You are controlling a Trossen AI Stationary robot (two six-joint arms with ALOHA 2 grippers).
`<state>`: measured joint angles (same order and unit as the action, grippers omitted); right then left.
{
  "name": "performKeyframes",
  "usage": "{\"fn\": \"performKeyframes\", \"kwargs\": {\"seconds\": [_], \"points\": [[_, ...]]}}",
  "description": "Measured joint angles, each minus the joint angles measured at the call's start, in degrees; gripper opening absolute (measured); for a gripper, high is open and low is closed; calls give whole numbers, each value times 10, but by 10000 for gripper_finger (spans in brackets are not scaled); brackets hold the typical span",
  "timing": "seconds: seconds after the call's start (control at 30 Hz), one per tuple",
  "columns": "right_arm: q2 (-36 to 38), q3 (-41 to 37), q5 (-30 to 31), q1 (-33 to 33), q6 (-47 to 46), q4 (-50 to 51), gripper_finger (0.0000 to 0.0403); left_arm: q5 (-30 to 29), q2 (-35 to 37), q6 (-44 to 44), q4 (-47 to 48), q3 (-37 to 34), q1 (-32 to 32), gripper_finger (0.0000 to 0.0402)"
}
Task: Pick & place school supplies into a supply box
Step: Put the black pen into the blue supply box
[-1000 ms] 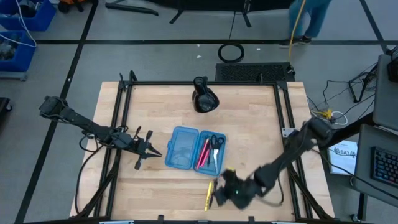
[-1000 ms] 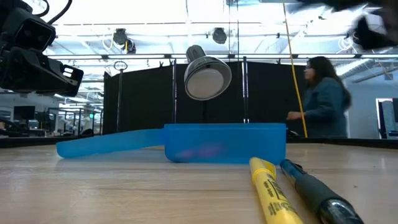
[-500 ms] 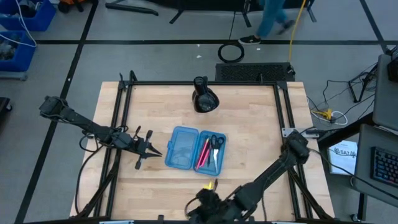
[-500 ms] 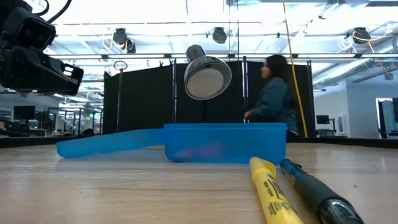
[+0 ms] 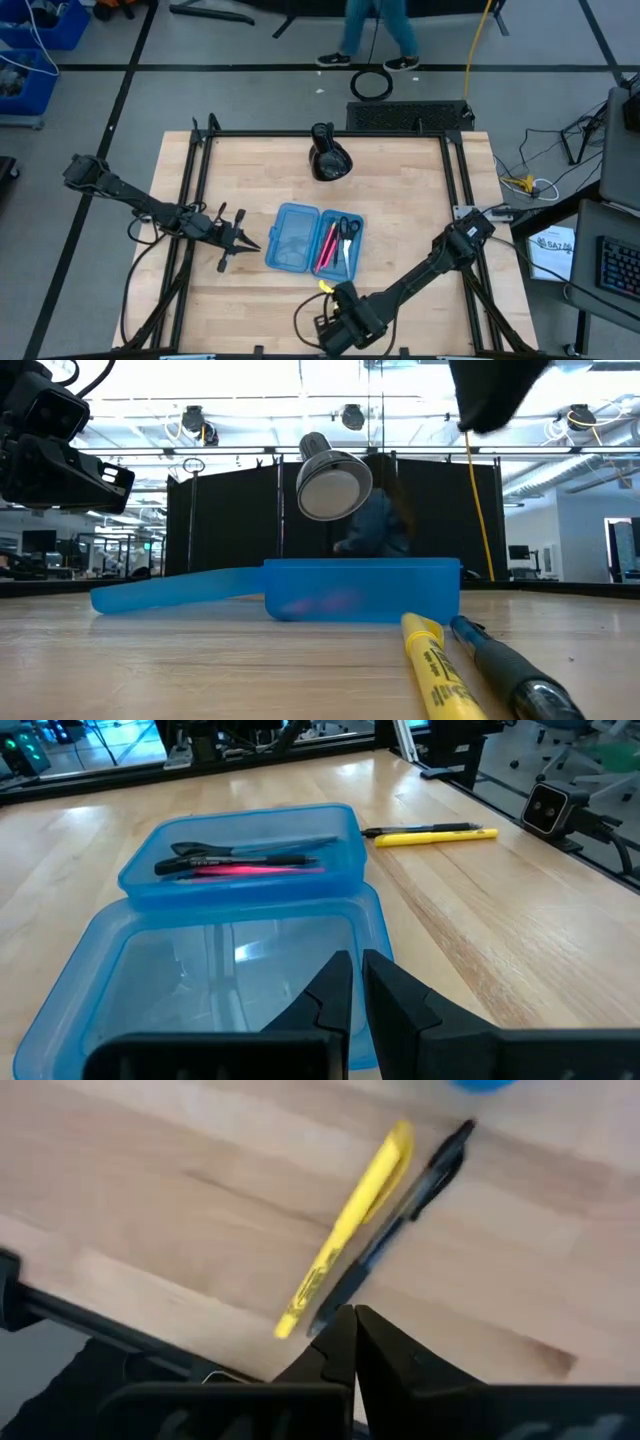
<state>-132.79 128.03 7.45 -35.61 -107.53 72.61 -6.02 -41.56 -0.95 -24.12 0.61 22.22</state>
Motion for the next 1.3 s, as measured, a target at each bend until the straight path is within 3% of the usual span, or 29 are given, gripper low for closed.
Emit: {"fn": "performKeyframes", "kwargs": {"seconds": [0.37,0.63,0.8,0.93,1.3], "points": [[1,-67,-30,9,1,-51,3,0,0,-4,1,0,0,35],[2,-108,-33,24,12,-132,51,0,0,-4,3,0,0,35],[2,-154,-96,32,-8,-191,79,0,0,-3,3,0,0,35],[3,-182,-106,25,-33,-225,94,1,0,-2,2,0,0,35],[3,-191,-122,22,-3,-211,104,2,0,-3,0,0,0,35]]}}
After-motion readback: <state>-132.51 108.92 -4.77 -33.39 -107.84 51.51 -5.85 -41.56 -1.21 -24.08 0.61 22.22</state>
